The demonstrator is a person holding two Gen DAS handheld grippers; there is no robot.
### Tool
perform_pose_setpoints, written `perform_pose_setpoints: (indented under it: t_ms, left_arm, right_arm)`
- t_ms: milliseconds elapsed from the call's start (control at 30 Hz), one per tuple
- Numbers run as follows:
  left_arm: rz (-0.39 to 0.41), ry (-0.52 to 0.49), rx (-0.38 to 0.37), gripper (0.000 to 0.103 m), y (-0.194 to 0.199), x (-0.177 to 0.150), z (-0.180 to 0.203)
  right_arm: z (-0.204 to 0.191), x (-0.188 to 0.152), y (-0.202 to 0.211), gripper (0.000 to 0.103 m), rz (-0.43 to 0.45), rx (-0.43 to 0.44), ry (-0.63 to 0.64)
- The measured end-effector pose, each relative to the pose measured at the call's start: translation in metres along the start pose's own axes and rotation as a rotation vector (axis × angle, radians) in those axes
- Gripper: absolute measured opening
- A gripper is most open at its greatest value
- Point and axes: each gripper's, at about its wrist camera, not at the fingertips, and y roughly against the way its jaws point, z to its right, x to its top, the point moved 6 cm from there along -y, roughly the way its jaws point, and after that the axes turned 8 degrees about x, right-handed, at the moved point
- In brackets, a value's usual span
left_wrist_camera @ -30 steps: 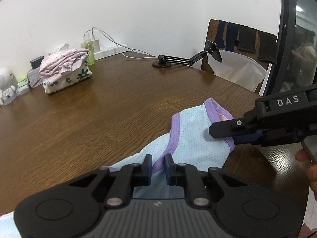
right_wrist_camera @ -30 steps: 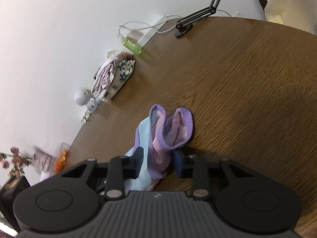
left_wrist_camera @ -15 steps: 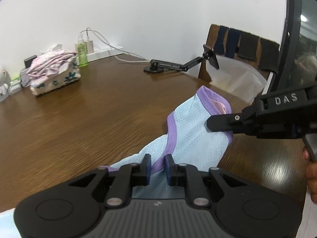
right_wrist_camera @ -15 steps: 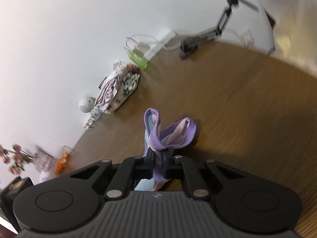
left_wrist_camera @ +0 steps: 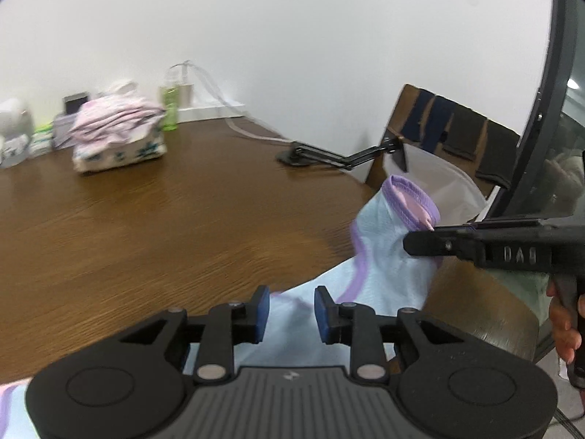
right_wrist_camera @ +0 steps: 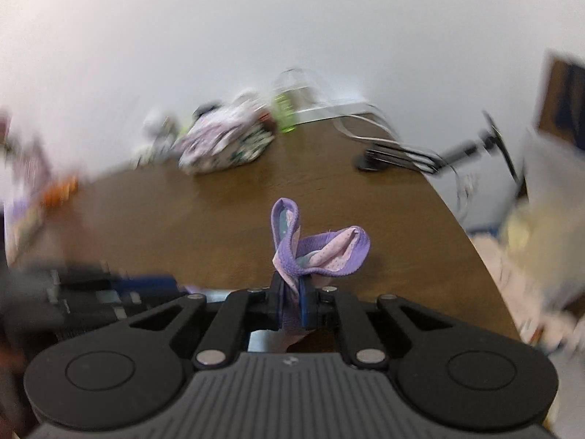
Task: Fold clothes
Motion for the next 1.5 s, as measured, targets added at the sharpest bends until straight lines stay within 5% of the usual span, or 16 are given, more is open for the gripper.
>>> perform_pose_setpoints:
  t_ms: [300,667,767,833,1000,1100,1233,1367,1500]
  left_arm:
    - [-0.035,0.03,0.032,0.023,0.022,-0.029,-0.038]
    - [-0.012,0.125,0.047,0.027,0.037,-0.041,-0.067]
    - [0.005,0.16,0.063,0.031,0.047,-0.042,-0.078]
    - [0.016,0.184,0.074,0.033,0.053,-0.042,-0.085]
    - [0.057,0.175,0.061,0.031,0.071,-0.036,-0.087]
    - [0.098,0.102,0.017,0.022,0.075,-0.025,-0.062]
    - [0.114,-0.032,-0.037,0.015,0.062,-0.009,-0.014]
    - [0.073,-0.102,0.02,0.015,0.04,-0.01,0.005]
    - [0.0,-0.063,0.084,0.015,0.027,-0.027,-0.01]
  right_arm:
    - [-0.094,-0.007,-0.028,0.007,-0.078,0.078,0.304]
    - [-0.113,-0.029,-0.055,0.009,-0.125,0.153,0.234]
    - [-0.111,-0.034,-0.059,0.027,-0.126,0.201,0.203]
    - [-0.11,-0.035,-0.052,0.048,-0.106,0.252,0.181]
    - [-0.084,-0.024,-0.006,0.054,0.032,0.395,0.019]
    - [-0.056,-0.016,0.003,0.052,0.09,0.29,-0.017]
    - [-0.037,-0.015,-0.024,0.022,0.05,0.201,-0.022]
    - [-0.045,-0.02,-0.047,0.022,0.001,0.222,0.013]
    - [-0.06,-0.031,-0.057,0.022,-0.035,0.263,0.088]
